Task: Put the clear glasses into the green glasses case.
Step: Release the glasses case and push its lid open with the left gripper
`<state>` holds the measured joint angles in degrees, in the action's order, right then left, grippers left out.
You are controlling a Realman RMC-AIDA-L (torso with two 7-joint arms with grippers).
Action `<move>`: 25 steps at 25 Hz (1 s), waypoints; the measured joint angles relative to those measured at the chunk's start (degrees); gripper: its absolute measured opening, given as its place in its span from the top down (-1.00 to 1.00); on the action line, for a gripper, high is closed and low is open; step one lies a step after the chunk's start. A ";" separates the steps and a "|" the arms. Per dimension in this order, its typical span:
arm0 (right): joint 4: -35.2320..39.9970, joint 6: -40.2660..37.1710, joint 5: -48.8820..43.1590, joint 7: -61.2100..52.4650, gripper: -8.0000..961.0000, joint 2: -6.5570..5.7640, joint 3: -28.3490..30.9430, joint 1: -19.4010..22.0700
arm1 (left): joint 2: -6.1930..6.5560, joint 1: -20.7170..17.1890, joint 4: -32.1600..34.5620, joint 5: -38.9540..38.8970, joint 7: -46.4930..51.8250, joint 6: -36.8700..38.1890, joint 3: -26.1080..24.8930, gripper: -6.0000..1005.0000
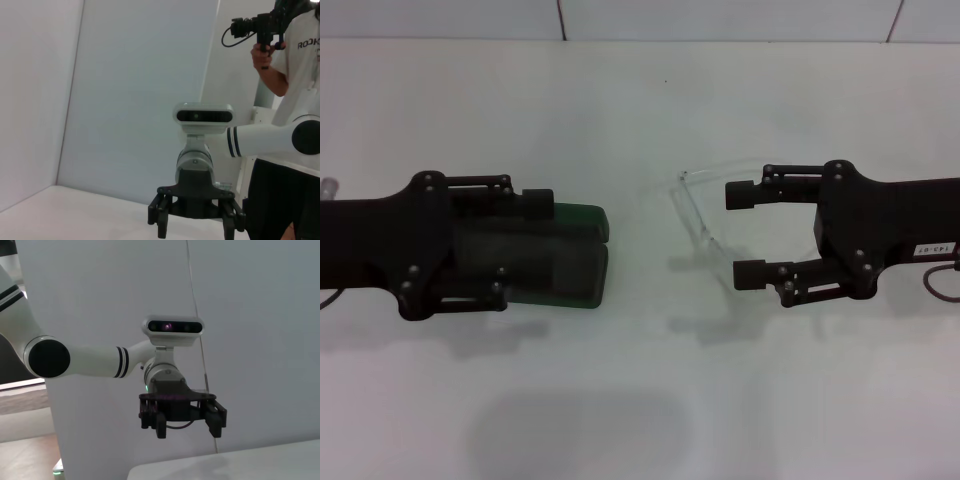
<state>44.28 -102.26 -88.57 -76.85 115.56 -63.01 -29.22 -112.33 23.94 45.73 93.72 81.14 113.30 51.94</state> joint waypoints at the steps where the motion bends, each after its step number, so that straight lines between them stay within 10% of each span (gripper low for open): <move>1: 0.00 0.02 0.05 0.01 -0.62 0.00 -0.01 0.00 | 0.00 -0.01 -0.01 -0.14 0.00 -0.01 0.00 -0.30; 25: -1.31 0.58 0.62 1.85 -0.63 0.30 0.45 1.06 | -0.69 -1.22 -0.59 -0.39 -0.74 -0.43 -2.71 -0.30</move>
<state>42.96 -101.68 -87.95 -75.00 115.86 -62.56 -28.16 -113.02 22.72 45.14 93.33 80.40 112.87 49.23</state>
